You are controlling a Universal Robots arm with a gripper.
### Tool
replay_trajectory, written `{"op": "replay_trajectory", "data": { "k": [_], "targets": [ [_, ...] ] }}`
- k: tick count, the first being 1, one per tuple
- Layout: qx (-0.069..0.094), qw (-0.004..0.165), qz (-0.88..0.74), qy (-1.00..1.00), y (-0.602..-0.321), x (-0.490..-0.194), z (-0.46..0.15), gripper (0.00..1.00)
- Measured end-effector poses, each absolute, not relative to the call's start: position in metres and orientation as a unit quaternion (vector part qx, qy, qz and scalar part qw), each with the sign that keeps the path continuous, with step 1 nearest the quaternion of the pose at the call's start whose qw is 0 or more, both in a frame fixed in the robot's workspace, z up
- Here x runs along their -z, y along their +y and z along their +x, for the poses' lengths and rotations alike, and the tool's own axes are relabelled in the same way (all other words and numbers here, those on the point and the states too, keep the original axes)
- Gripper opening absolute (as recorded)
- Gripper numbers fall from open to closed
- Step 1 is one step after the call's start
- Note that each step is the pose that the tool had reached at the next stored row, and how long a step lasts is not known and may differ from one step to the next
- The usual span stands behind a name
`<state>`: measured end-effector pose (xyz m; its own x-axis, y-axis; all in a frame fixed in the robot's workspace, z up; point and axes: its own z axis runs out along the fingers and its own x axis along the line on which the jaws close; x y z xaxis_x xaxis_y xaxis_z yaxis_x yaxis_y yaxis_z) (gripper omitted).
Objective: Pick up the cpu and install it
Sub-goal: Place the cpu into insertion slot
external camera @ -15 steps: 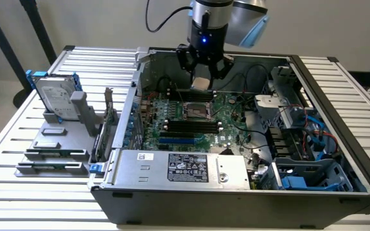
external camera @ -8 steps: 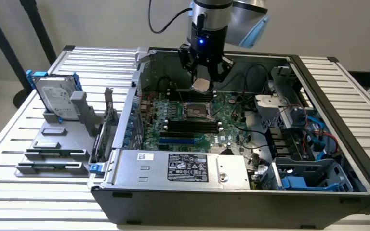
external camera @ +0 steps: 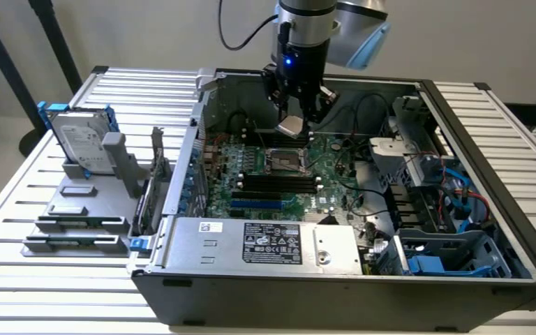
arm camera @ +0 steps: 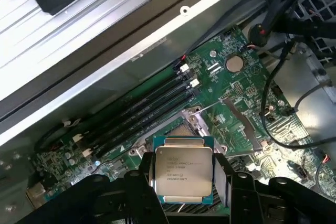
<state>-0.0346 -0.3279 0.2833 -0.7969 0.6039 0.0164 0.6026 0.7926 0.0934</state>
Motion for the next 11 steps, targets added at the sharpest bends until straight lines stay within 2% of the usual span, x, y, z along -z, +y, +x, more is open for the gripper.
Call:
{"op": "replay_trajectory", "data": {
  "k": [11],
  "targets": [
    [-0.046,0.012,0.412,0.910,-0.3279,-0.2778,-0.0346,0.55]
  ]
}}
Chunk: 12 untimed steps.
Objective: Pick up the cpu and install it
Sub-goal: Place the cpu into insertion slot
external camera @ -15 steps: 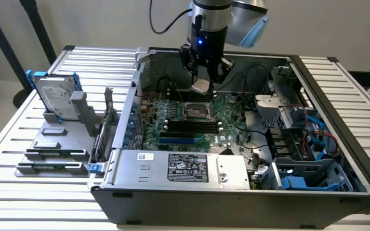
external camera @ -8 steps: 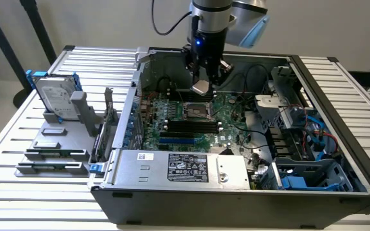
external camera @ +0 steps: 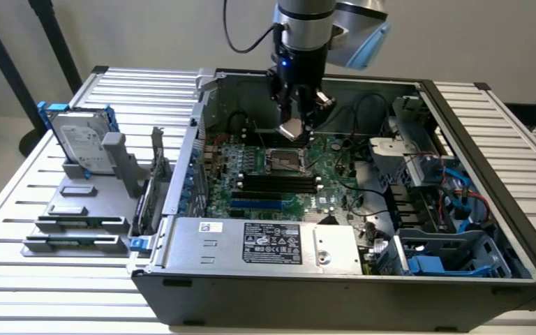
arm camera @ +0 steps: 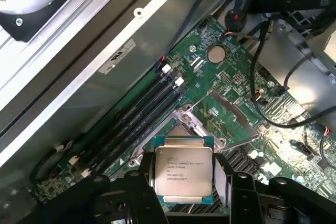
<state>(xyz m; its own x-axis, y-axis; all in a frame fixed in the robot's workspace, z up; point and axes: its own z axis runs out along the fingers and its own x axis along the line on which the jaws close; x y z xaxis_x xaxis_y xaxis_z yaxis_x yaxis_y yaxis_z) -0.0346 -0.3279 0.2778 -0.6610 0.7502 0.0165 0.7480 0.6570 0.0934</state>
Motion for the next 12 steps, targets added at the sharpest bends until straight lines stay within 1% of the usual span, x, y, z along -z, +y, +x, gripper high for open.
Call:
{"op": "replay_trajectory", "data": {
  "k": [12],
  "targets": [
    [-0.044,0.015,0.508,0.860,-0.3279,-0.2679,-0.0346,0.55]
  ]
}}
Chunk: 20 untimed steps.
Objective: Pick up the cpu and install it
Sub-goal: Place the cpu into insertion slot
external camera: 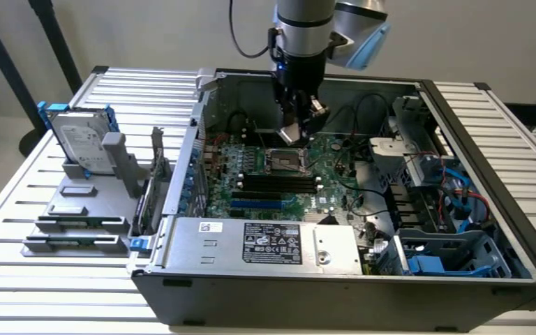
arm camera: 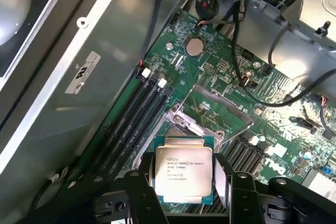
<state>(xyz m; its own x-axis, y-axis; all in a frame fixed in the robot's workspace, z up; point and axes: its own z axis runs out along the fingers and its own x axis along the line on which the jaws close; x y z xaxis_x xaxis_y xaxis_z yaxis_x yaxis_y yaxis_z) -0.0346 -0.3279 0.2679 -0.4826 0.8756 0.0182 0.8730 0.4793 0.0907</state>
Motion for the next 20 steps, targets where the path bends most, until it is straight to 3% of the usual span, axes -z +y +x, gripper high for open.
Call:
{"op": "replay_trajectory", "data": {
  "k": [20],
  "targets": [
    [-0.034,0.014,0.654,0.756,-0.328,-0.253,-0.035,0.55]
  ]
}}
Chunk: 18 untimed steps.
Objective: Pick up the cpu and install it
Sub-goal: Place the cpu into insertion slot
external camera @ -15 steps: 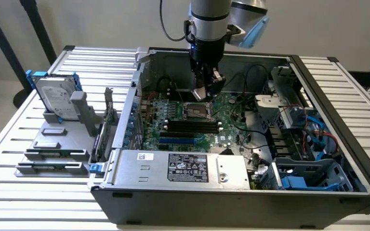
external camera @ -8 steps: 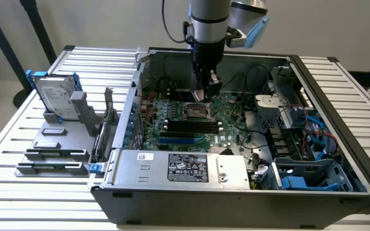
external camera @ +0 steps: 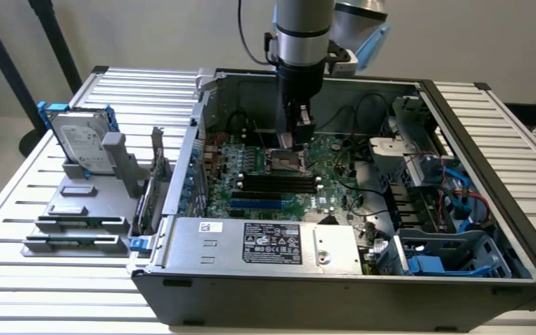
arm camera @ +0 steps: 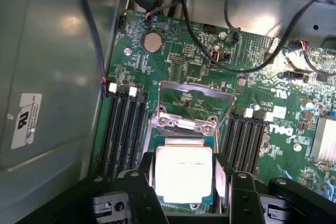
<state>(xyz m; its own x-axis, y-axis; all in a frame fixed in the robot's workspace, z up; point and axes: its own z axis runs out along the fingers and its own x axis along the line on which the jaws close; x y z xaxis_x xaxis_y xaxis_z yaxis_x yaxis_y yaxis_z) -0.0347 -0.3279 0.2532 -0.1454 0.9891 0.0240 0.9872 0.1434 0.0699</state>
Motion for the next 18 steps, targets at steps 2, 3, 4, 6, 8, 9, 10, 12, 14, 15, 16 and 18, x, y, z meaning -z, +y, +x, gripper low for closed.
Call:
{"op": "replay_trajectory", "data": {
  "k": [2,3,4,6,8,9,10,12,14,15,16,18],
  "targets": [
    [-0.033,0.013,0.666,0.745,-0.328,-0.252,-0.035,0.55],
    [-0.032,0.012,0.672,0.740,-0.328,-0.251,-0.035,0.55],
    [-0.031,0.012,0.677,0.735,-0.328,-0.251,-0.035,0.55],
    [-0.029,0.011,0.687,0.726,-0.328,-0.249,-0.035,0.55],
    [-0.028,0.010,0.694,0.720,-0.328,-0.248,-0.035,0.55],
    [-0.028,0.010,0.696,0.717,-0.328,-0.247,-0.035,0.55],
    [-0.028,0.010,0.698,0.716,-0.328,-0.246,-0.036,0.55],
    [-0.028,0.011,0.700,0.714,-0.328,-0.244,-0.039,0.55],
    [-0.028,0.011,0.702,0.712,-0.328,-0.242,-0.042,0.55],
    [-0.028,0.011,0.703,0.711,-0.328,-0.241,-0.043,0.55],
    [-0.028,0.011,0.704,0.710,-0.328,-0.240,-0.044,0.55],
    [-0.028,0.011,0.704,0.709,-0.328,-0.238,-0.044,0.55]
  ]
}}
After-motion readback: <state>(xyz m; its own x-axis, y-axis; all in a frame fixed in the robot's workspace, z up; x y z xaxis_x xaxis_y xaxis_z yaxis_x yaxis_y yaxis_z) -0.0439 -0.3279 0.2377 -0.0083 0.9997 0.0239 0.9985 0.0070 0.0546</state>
